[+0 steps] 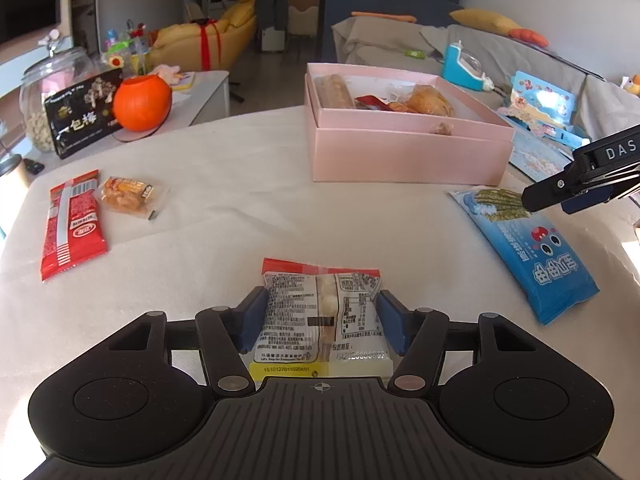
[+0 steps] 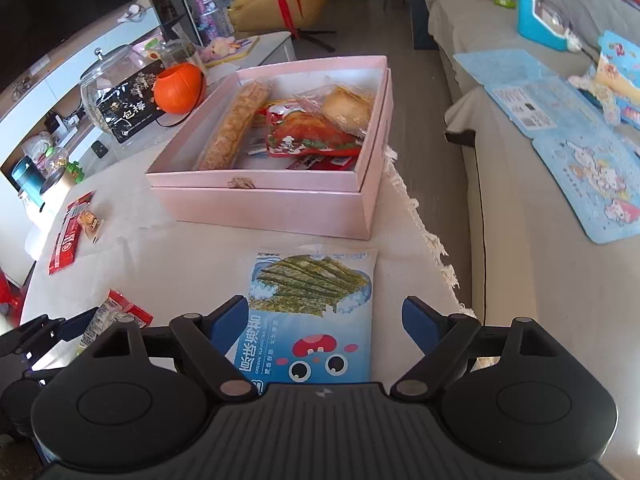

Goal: Organize snacks

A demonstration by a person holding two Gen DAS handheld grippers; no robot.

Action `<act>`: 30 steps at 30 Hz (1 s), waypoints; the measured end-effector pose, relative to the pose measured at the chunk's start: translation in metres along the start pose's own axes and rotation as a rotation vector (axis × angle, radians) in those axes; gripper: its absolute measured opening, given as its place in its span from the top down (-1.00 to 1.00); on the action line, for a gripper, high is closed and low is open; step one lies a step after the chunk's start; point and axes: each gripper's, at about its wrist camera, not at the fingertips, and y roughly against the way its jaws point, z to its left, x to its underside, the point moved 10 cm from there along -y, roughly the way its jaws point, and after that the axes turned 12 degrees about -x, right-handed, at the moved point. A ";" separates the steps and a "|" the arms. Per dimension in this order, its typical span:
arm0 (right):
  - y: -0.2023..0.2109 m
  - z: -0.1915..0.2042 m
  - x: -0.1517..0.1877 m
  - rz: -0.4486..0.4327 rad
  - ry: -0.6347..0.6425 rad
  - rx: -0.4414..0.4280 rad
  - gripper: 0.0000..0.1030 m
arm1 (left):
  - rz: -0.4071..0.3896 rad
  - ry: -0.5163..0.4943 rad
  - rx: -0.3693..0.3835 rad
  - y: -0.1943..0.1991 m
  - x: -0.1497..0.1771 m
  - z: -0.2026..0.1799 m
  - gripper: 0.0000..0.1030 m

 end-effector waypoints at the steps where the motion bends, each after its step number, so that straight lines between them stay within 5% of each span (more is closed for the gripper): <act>1: -0.004 -0.001 0.002 0.012 -0.016 0.005 -0.64 | 0.000 -0.001 -0.002 0.000 0.000 -0.001 -0.25; 6: -0.038 0.019 0.016 0.095 -0.014 -0.028 -0.64 | 0.009 -0.012 -0.006 0.000 0.000 -0.001 -0.26; 9: -0.046 0.036 0.018 0.074 0.090 0.011 -0.62 | 0.015 -0.017 -0.005 0.001 0.000 -0.001 -0.26; 16: -0.012 0.059 0.002 0.029 0.193 -0.101 -0.48 | 0.018 -0.014 0.044 0.001 -0.018 -0.012 -0.24; 20: 0.028 0.058 -0.045 -0.115 0.196 -0.109 -0.48 | -0.061 -0.016 0.088 0.008 -0.056 -0.026 -0.24; 25: 0.057 0.042 -0.102 -0.243 0.180 -0.061 -0.48 | -0.253 0.088 0.208 0.008 -0.148 -0.042 -0.24; 28: 0.060 0.035 -0.133 -0.297 0.204 -0.001 -0.48 | -0.165 0.206 0.356 -0.041 -0.188 -0.055 -0.26; 30: 0.059 0.028 -0.149 -0.340 0.230 0.057 -0.49 | -0.064 0.162 0.319 -0.089 -0.187 -0.067 -0.24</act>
